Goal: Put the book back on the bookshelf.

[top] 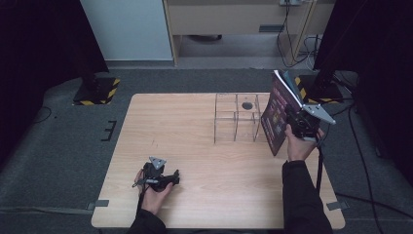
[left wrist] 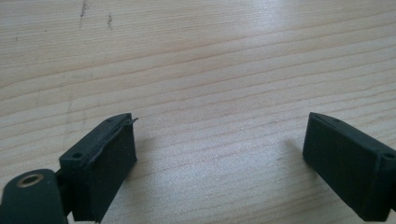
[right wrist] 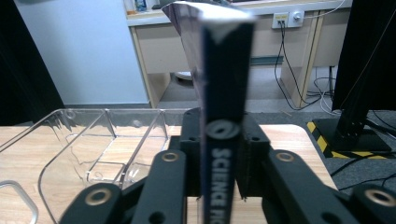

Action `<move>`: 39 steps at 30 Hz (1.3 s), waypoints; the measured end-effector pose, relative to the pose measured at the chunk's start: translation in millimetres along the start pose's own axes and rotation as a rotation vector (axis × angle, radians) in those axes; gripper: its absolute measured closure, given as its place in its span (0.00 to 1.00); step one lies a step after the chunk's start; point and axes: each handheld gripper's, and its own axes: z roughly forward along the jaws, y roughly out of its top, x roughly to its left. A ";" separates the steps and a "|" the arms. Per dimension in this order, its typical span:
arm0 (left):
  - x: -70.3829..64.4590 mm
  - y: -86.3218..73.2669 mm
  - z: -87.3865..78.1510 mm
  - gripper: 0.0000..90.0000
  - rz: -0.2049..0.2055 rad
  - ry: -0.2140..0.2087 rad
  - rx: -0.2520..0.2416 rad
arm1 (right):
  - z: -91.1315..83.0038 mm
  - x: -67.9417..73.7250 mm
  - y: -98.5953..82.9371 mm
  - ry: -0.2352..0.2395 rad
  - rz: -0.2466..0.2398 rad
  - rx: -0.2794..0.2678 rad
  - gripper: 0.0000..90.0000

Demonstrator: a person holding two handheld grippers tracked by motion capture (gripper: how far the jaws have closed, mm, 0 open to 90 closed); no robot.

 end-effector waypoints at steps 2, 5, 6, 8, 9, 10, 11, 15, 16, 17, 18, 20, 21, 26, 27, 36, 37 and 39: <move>0.0 0.0 0.0 0.10 0.000 0.000 0.000 | 0.0 -1.5 0.0 0.004 -0.003 0.007 0.78; 0.0 0.0 0.0 0.10 0.000 0.000 0.000 | 1.4 -3.3 -1.3 0.000 -0.005 0.009 0.67; 0.0 0.0 0.0 0.10 0.001 0.000 0.000 | 1.6 -4.2 -2.1 0.000 -0.007 0.009 0.63; 0.0 0.0 0.0 0.10 0.000 0.000 0.000 | 2.3 -5.1 -3.6 0.003 -0.007 0.006 0.56; 0.0 0.0 0.0 0.10 0.001 0.000 0.000 | 2.6 -5.5 -4.4 0.003 -0.012 0.002 0.53; 0.0 0.0 0.0 0.10 0.001 0.000 0.000 | 2.8 -5.8 -4.9 0.003 -0.014 0.003 0.51; 0.0 0.0 0.0 0.10 0.000 0.000 0.000 | 2.8 -6.2 -5.3 0.002 -0.014 0.000 0.48; 0.0 0.0 0.0 0.10 0.000 0.001 0.000 | 1.5 -6.6 -5.5 0.005 -0.014 -0.005 0.45; 0.0 0.0 0.0 0.10 0.001 0.000 0.000 | 0.9 -6.5 -5.3 0.008 -0.014 -0.007 0.44; 0.0 0.0 0.0 0.10 0.001 0.000 0.000 | 0.1 -5.9 -5.0 0.012 -0.012 -0.007 0.43; 0.0 0.0 0.0 0.10 0.000 0.000 0.000 | -0.6 -5.3 -4.9 0.015 -0.014 -0.008 0.43; 0.0 0.0 0.0 0.10 0.001 0.000 0.000 | -2.5 -3.6 -4.6 0.023 -0.022 -0.007 0.40; 0.0 0.0 0.0 0.10 0.000 0.000 0.000 | -3.5 -2.5 -4.3 0.025 -0.024 -0.010 0.40; 0.0 0.0 0.0 0.10 0.001 0.000 0.000 | -8.8 1.0 -2.7 0.045 -0.030 -0.018 0.34; 0.0 0.0 0.0 0.10 0.000 0.000 0.000 | -9.5 1.2 -2.6 0.044 -0.034 -0.015 0.33; 0.0 0.0 0.0 0.10 0.000 0.000 0.000 | -18.7 -4.1 -10.8 0.062 -0.034 0.006 0.22; 0.0 0.0 0.0 0.10 0.001 0.000 0.000 | -20.8 -5.0 -13.0 0.067 -0.038 0.014 0.21; 0.0 0.0 0.0 0.10 0.000 0.000 0.000 | -25.3 -6.6 -18.8 0.085 -0.041 0.025 0.19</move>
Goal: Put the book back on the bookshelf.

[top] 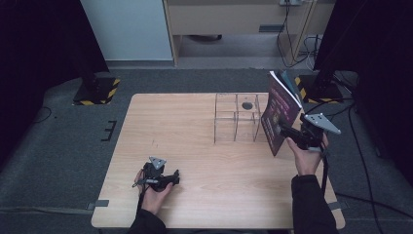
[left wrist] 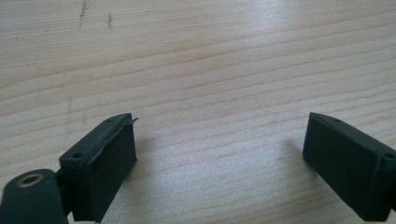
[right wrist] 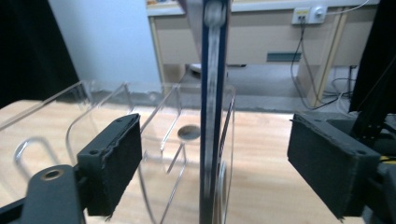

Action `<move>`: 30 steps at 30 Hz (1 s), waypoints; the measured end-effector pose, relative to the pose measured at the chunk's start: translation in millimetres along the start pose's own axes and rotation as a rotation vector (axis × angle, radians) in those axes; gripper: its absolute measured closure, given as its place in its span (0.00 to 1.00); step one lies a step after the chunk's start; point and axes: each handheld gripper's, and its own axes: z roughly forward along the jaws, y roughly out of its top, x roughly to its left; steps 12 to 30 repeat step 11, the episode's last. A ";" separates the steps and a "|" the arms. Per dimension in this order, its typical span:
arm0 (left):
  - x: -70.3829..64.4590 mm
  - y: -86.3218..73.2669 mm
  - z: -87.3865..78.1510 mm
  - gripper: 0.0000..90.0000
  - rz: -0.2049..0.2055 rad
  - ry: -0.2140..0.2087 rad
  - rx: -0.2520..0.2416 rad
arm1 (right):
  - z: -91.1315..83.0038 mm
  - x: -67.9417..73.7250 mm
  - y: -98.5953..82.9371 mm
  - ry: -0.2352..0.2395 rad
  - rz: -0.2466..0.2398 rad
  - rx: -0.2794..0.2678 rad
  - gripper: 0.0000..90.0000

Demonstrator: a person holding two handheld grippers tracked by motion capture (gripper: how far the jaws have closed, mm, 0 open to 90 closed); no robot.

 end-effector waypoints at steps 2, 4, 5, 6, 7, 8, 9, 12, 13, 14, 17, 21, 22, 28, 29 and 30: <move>0.0 0.0 0.0 0.10 0.000 0.000 0.000 | -4.8 -0.9 -6.8 0.014 -0.006 0.014 0.18; 0.0 0.0 0.0 0.10 0.000 0.000 0.000 | -9.8 -1.9 -14.0 0.027 -0.011 0.029 0.17; 0.0 0.0 0.0 0.10 0.000 0.000 0.000 | -12.2 -2.5 -18.0 0.035 -0.014 0.035 0.17; 0.0 0.0 0.0 0.10 0.000 0.000 0.000 | -14.4 -2.6 -22.1 0.039 -0.014 0.042 0.16; 0.0 0.0 0.0 0.10 0.000 0.000 0.000 | -16.7 -3.1 -26.2 0.045 -0.015 0.053 0.16; 0.0 0.0 0.0 0.10 0.000 0.000 0.000 | -18.7 -3.5 -30.8 0.045 -0.014 0.055 0.16; 0.0 0.0 0.0 0.10 0.000 0.000 0.000 | -20.5 -4.0 -35.3 0.049 -0.015 0.061 0.16; 0.0 0.0 0.0 0.10 0.000 0.000 0.000 | -24.3 -5.1 -44.7 0.052 -0.015 0.075 0.15; 0.0 0.0 0.0 0.10 0.000 0.000 0.000 | -24.3 -5.1 -44.7 0.052 -0.015 0.075 0.15; 0.0 0.0 0.0 0.10 0.000 0.000 0.000 | -24.3 -5.1 -44.7 0.052 -0.015 0.075 0.15; 0.0 0.0 0.0 0.10 0.000 0.000 0.000 | -24.3 -5.1 -44.7 0.052 -0.015 0.075 0.15; 0.0 0.0 0.0 0.10 0.000 0.000 0.000 | -24.3 -5.1 -44.7 0.052 -0.015 0.075 0.15; 0.0 0.0 0.0 0.10 0.000 0.000 0.000 | -24.3 -5.1 -44.7 0.052 -0.015 0.075 0.15; 0.0 0.0 0.0 0.10 0.000 0.000 0.000 | -24.3 -5.1 -44.7 0.052 -0.015 0.075 0.15; 0.0 0.0 0.0 0.10 0.000 0.000 0.000 | -24.3 -5.1 -44.7 0.052 -0.015 0.075 0.15; 0.0 0.0 0.0 0.10 0.000 0.000 0.000 | -24.3 -5.1 -44.7 0.052 -0.015 0.075 0.15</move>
